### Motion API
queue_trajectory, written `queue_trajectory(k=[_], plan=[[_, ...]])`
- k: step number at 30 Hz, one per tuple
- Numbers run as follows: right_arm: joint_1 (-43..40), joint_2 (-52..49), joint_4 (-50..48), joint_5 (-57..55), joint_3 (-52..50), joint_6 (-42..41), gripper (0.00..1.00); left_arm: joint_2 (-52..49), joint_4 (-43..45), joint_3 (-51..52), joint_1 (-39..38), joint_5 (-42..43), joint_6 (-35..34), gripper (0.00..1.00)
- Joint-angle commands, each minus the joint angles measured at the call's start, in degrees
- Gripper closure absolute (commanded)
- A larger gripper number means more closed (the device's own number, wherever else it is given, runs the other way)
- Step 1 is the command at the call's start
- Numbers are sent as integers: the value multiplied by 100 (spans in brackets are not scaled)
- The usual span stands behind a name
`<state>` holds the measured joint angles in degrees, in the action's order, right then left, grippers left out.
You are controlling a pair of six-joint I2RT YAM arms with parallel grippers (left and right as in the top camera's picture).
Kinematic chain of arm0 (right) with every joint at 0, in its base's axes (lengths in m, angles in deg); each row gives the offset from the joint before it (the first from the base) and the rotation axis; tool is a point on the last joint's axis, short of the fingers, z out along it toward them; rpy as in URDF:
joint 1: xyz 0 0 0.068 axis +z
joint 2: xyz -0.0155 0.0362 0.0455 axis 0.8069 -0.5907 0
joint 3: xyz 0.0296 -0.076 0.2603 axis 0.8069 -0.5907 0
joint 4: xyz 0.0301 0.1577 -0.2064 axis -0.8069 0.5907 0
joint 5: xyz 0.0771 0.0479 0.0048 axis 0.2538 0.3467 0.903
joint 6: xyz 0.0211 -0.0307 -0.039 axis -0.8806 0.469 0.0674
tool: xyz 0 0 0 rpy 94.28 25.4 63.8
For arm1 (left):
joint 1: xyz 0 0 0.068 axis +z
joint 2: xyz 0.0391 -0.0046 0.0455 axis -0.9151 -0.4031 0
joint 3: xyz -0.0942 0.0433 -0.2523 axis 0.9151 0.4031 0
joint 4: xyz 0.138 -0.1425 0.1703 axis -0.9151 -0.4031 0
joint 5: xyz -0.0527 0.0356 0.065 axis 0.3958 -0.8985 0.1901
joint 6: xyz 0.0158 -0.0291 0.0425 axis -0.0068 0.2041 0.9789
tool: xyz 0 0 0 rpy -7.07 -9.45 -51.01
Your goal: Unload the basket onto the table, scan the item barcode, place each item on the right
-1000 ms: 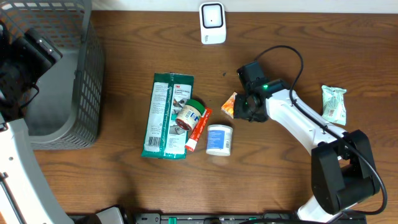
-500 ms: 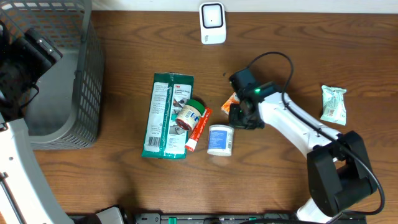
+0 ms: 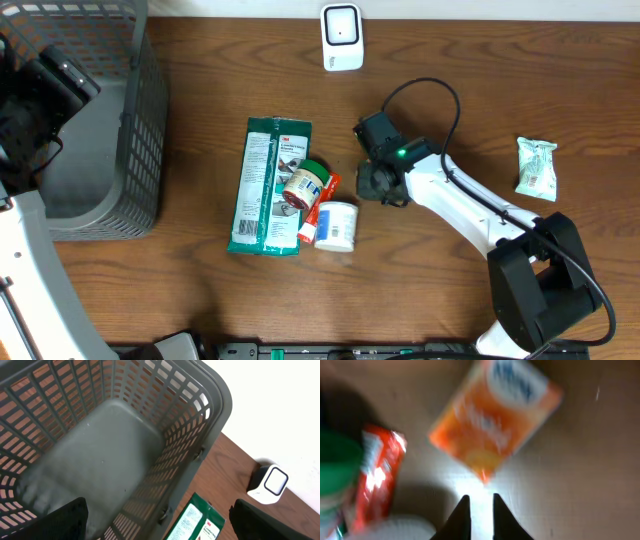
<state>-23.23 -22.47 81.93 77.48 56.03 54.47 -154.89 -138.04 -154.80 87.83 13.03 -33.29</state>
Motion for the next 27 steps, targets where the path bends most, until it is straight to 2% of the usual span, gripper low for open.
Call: queue_trajectory(k=[1, 5, 8, 22, 27], plan=[[13, -35, -446, -431, -24, -57, 90, -4, -11, -11, 24, -11, -52, 12], [13, -168, -1073, -424, -24, -118, 89, -4, -11, -11, 24, -11, -50, 12], [11, -293, -1266, -470, -24, -122, 95, -4, -11, -11, 24, -11, -50, 12], [-101, -321, -356, -1097, -24, -133, 94, -4, -11, -11, 24, -11, -52, 12], [-284, -319, -1034, 151, -24, 85, 96, -4, -11, -11, 24, -11, -50, 12]])
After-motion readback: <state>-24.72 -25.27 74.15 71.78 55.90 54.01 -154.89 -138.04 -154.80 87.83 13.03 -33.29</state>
